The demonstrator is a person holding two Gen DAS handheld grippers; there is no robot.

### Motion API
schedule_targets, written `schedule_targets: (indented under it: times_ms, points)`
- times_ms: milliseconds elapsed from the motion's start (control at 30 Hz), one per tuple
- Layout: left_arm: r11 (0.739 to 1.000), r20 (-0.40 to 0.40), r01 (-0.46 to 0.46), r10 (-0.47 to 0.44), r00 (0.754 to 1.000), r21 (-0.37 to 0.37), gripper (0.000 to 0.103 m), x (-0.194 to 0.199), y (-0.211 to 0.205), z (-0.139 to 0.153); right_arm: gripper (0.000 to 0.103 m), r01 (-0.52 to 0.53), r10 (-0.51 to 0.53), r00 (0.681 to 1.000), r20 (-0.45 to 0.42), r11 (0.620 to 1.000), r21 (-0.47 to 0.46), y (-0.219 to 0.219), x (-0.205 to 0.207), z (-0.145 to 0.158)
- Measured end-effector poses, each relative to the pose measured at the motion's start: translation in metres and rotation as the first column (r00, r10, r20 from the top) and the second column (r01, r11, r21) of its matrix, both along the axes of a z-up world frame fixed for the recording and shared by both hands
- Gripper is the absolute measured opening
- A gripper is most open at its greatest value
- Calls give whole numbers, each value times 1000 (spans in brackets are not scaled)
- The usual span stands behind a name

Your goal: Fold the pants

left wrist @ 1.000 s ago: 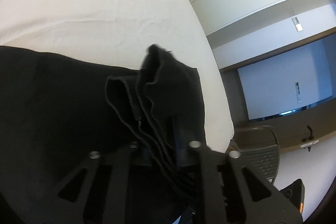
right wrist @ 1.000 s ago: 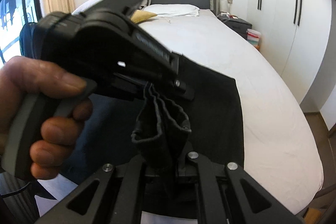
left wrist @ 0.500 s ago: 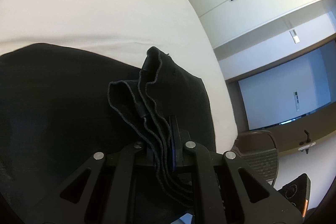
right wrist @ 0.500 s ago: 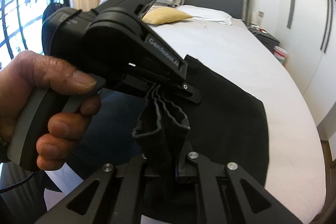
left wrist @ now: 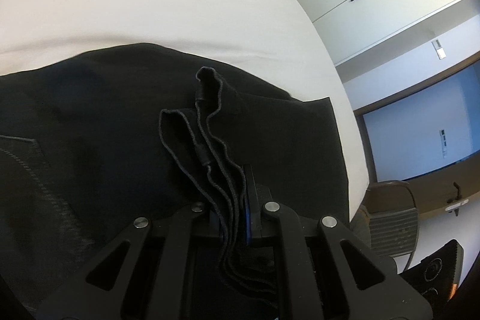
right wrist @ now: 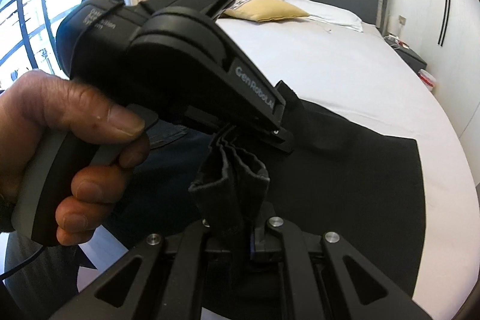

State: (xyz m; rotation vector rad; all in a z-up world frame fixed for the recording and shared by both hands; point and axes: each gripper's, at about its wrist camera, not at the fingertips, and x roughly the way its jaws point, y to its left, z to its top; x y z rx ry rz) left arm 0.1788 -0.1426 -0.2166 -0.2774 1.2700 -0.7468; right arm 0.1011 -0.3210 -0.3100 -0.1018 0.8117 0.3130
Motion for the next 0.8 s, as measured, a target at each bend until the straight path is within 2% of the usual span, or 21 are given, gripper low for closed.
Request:
schedule_targets:
  times_ms: [400,567,700,800]
  points:
    - [1000,6,-14,13,1000,25,7,-4,14,-17,7,-40,40,999,-27,999,-9,-19,18,-5]
    - [999,5,-16,16,1000,34,7,-5,-2,-21,9,-49,49,998,-33,999,-16,-10,22,-5]
    - [999,20,-13,12,1000,50,7,-10,-1,-26,11,-73,72,997,-27,997,-40,-10,23,-15]
    - [999,56,-1,-1,998,48,8,-17,-1,-29,12,-95,95,995,-20,995,-22,-17,22,-17]
